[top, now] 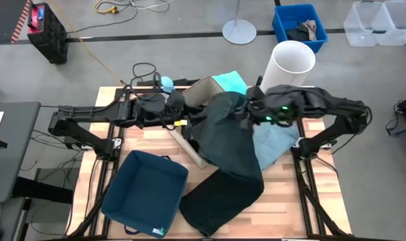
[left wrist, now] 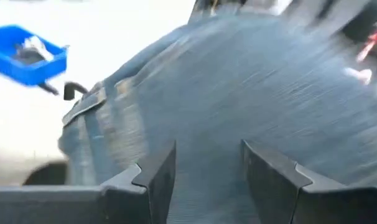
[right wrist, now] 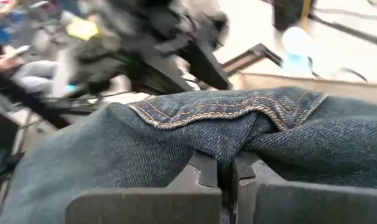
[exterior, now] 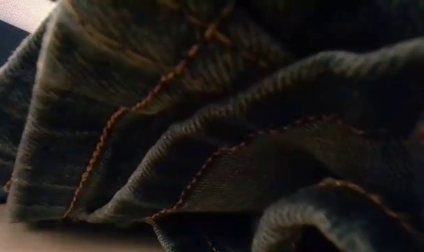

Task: Sort clothes
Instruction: Put the blue pants into the white laundry organizer

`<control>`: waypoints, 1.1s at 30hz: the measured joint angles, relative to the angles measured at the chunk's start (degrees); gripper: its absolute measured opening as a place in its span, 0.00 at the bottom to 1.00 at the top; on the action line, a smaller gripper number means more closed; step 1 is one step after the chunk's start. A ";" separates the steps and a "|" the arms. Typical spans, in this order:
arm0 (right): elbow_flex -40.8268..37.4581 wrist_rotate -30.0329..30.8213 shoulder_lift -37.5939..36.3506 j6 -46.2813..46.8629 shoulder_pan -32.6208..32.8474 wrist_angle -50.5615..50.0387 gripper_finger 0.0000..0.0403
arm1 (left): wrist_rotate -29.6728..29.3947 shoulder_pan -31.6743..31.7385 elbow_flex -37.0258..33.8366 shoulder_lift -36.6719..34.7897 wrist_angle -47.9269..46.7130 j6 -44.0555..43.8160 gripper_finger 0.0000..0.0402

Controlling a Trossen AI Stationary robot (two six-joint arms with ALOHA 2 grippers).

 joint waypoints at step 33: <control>0.00 -25.60 14.85 9.65 -19.04 4.92 0.20 | -2.11 -1.01 6.36 -0.94 1.76 3.69 0.43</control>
